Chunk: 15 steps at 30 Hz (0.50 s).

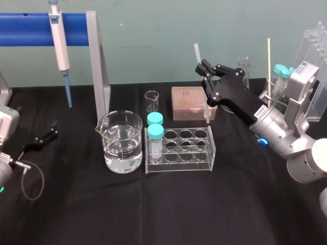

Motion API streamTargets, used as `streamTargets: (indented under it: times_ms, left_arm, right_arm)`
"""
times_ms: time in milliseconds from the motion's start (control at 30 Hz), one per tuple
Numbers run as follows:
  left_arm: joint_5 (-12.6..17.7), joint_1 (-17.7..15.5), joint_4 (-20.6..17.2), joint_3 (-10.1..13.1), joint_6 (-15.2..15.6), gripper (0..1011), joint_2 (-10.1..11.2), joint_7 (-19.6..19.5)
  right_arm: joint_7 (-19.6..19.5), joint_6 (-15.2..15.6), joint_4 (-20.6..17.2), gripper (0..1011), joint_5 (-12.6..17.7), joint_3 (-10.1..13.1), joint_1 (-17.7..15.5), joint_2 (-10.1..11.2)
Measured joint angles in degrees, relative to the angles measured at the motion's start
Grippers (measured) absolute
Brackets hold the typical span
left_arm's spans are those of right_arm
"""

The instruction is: Pick up the stirring rod with one hand, then place it down.

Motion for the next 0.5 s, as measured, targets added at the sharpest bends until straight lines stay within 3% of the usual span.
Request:
streamTargets:
  times_ms: [500]
  left_arm:
    - [0.0,0.0,0.0,0.0,0.0,1000,0.0,0.0]
  right_arm:
    - [0.1,0.0,0.0,58,0.0,0.0,0.0,0.0]
